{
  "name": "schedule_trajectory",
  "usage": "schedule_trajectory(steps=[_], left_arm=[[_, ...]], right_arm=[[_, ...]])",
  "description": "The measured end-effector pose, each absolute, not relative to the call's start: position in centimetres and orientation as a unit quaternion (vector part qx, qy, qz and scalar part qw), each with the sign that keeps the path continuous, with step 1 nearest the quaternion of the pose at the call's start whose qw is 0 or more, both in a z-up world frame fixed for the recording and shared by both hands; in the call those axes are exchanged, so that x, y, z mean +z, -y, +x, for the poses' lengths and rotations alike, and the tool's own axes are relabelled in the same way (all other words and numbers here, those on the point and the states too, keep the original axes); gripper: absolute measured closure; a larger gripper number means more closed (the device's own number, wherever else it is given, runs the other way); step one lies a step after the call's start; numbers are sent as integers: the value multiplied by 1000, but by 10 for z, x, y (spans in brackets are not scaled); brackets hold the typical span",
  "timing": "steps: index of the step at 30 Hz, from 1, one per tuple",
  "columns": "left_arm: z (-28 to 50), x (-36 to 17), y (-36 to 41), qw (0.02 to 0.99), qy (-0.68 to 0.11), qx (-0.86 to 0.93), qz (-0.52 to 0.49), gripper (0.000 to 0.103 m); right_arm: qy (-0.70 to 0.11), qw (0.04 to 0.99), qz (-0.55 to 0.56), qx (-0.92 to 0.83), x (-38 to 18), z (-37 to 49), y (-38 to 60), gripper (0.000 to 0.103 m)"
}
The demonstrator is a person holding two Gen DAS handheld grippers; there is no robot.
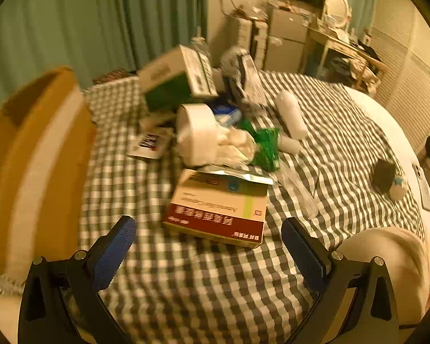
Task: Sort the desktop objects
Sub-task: 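Move the left gripper toward the Amoxicillin Capsules box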
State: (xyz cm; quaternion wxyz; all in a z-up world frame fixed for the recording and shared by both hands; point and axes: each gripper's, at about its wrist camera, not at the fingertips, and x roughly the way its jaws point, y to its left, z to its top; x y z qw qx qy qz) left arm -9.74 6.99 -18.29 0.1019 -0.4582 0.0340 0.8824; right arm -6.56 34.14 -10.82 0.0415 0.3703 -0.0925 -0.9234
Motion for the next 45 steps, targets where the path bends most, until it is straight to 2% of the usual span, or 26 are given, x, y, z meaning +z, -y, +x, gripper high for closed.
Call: schedule_trajectory(steps=[5, 10, 21, 28, 37, 45], left_arm=[[-118, -215, -83, 156, -43, 858, -487, 0], [-134, -236, -93, 145, -80, 857, -489, 0], [-159, -245, -87, 172, -101, 863, -463, 0], [-162, -251, -100, 176, -143, 871, -436, 0], [-166, -246, -87, 159, -115, 869, -454, 0], [-161, -227, -44, 152, -7, 854, -498, 0]], right_arm=[[104, 49, 384, -916, -122, -78, -343, 0], [119, 48, 396, -909, -134, -88, -345, 0], [136, 51, 432, -890, -157, -112, -342, 0], [133, 52, 443, -885, -159, -115, -336, 0], [113, 57, 447, -886, -158, -115, -322, 0], [119, 102, 470, -869, -167, -121, -302, 0]])
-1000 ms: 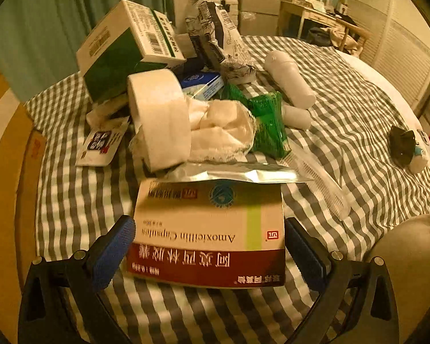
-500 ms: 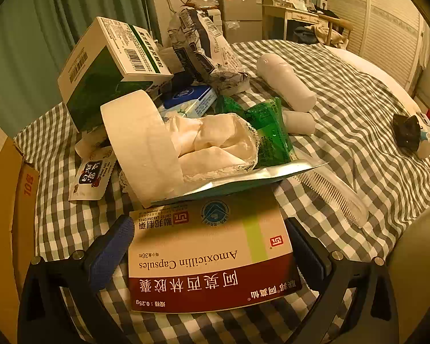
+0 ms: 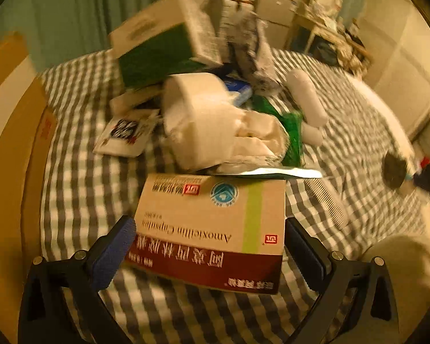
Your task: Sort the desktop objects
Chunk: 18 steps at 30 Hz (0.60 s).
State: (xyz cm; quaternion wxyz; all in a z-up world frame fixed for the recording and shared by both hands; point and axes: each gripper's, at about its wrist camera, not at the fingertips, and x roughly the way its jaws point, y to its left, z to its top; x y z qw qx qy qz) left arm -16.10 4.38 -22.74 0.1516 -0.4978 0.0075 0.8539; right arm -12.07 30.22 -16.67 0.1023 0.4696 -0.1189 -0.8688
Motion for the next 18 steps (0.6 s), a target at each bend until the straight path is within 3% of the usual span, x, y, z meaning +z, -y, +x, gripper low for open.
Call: schedule_trajectory(steps=[4, 8, 12, 18], left_arm=[[-164, -233, -38, 158, 16, 844, -513, 0], [-156, -236, -51, 156, -40, 852, -499, 0], [-153, -239, -54, 156, -71, 856, -489, 0], [-155, -239, -49, 159, -60, 856, -488, 0]], right_arm=[[116, 125, 491, -854, -181, -135, -279, 0], [130, 170, 513, -831, -201, -157, -250, 0], [104, 180, 537, -818, -220, -168, -230, 11], [121, 201, 552, -800, -235, -179, -222, 17]])
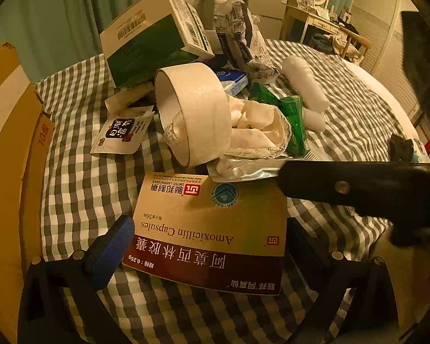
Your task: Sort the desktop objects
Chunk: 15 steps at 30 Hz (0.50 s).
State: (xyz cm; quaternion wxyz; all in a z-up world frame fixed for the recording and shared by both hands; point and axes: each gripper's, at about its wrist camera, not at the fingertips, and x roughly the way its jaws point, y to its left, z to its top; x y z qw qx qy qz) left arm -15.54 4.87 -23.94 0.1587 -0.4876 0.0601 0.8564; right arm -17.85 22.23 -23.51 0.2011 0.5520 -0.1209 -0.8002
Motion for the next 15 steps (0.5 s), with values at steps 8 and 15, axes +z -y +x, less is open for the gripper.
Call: schedule_trajectory(steps=[8, 15], left_arm=[[-158, -237, -47, 161, -43, 855, -492, 0], [-156, -238, -49, 160, -46, 855, -492, 0]], right_arm=[[187, 250, 555, -771, -245, -184, -219, 49], [267, 243, 566, -741, -253, -191, -237, 45]])
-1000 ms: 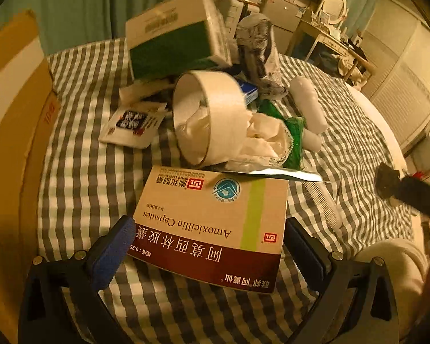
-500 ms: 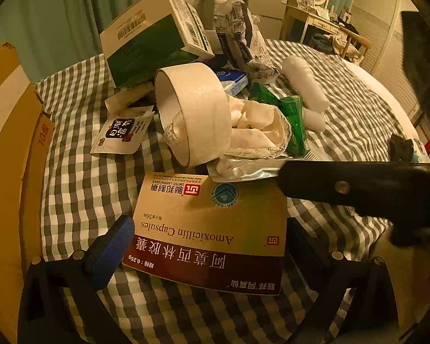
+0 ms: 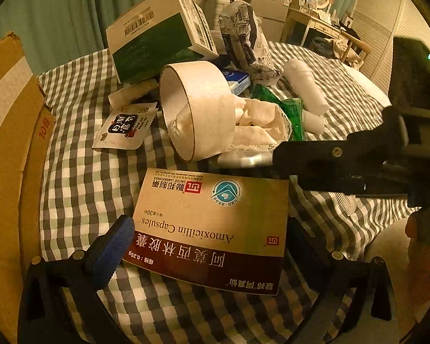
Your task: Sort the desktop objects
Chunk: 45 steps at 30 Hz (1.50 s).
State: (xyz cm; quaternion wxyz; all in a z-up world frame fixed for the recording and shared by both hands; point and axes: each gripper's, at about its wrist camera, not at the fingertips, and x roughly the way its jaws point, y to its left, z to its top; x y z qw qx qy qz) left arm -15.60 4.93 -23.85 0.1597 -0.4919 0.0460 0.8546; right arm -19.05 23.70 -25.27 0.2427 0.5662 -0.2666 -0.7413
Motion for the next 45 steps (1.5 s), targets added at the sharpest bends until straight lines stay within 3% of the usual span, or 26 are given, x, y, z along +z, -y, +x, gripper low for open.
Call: schedule_trajectory(steps=[8, 10, 11, 12, 16, 28, 36, 45], left_arm=[[-151, -239, -51, 154, -45, 854, -494, 0], [-148, -239, -51, 150, -50, 854, -495, 0], [-146, -239, -52, 147, -54, 854, -497, 0], [-144, -239, -52, 145, -58, 853, -497, 0], [-138, -237, -52, 136, -58, 849, -507, 0], [-128, -234, -14, 110, 67, 804, -581, 0], [-127, -232, -2, 94, 104, 795, -590, 0], [-137, -257, -2, 96, 148, 780, -600, 0]], right_arm=[[330, 238, 565, -718, -260, -192, -248, 38], [333, 241, 561, -719, -263, -195, -246, 47], [334, 244, 561, -717, -266, -197, -244, 66], [337, 244, 563, -714, -268, -198, -243, 71], [341, 254, 548, -720, -265, -199, -236, 78], [229, 232, 526, -785, -224, -179, -228, 80], [147, 263, 577, -759, -251, -169, -203, 80], [173, 258, 578, -754, -255, -176, -207, 80]])
